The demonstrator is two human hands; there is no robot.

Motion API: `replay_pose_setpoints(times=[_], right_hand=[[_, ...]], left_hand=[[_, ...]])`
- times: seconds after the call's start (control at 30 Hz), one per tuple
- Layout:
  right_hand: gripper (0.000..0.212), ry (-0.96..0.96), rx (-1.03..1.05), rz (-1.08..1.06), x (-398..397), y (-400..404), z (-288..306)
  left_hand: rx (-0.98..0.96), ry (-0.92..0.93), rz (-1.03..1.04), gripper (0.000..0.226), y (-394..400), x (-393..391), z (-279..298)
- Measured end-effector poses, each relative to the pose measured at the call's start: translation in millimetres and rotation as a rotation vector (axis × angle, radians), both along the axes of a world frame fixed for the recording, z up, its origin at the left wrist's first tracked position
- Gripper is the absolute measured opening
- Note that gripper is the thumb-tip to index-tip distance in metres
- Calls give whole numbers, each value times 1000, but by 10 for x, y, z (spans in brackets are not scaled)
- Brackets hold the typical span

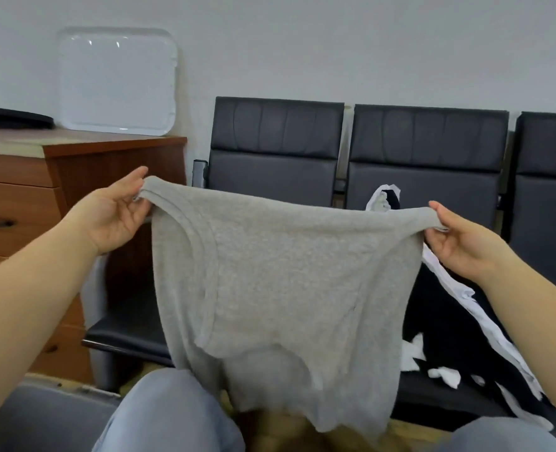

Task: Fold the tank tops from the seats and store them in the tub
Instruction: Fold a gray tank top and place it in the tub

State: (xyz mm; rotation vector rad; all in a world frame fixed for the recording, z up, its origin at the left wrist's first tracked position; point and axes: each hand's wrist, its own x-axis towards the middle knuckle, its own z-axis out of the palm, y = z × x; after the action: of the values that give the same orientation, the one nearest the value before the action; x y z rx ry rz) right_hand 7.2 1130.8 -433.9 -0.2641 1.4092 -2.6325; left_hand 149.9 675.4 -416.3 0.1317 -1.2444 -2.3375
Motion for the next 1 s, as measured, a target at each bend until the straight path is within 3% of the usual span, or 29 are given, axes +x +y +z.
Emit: replay_pose_setpoints(times=[0.2,0.33,1.0], right_hand=[[20,32,83,-12,-372,-438,-9],[24,8,138,-1,-705,-733,-128],[49,-133,268,-113,-2168,-1933,-631]], left_hand=[[-171,-185,102,28,-344,-275,-105],[-240,-275,172,43,-560,-568,-288],[-71,-244,299,50,-1309,-2120,-767]])
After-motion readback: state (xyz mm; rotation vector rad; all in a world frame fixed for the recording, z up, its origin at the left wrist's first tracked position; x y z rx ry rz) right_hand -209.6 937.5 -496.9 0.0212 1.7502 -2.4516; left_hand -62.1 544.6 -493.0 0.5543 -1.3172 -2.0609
